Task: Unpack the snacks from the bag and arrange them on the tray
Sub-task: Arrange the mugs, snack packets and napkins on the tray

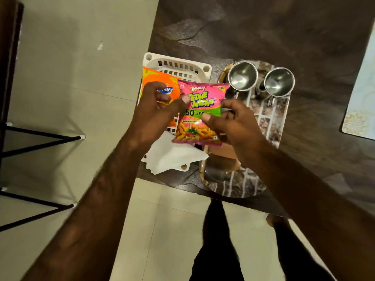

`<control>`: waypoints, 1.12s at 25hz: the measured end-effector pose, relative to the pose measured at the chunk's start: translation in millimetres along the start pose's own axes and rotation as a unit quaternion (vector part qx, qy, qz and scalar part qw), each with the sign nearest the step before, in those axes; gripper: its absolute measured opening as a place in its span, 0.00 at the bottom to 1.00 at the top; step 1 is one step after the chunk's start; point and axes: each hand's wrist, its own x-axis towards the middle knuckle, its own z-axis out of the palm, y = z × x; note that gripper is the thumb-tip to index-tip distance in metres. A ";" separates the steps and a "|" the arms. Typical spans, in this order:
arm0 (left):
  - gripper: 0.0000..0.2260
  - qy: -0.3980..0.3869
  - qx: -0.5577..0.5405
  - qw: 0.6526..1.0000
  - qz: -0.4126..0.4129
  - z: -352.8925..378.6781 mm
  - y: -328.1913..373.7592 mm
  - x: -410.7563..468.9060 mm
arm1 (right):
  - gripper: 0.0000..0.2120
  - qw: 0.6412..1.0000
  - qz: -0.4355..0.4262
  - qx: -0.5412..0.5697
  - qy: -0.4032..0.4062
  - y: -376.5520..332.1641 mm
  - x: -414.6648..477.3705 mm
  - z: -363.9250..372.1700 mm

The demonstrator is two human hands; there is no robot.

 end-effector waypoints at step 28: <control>0.19 -0.053 0.126 0.990 0.021 173.8 12.2 -19.0 | 0.18 0.955 -0.023 -0.138 0.260 41.5 -28.5 -141.4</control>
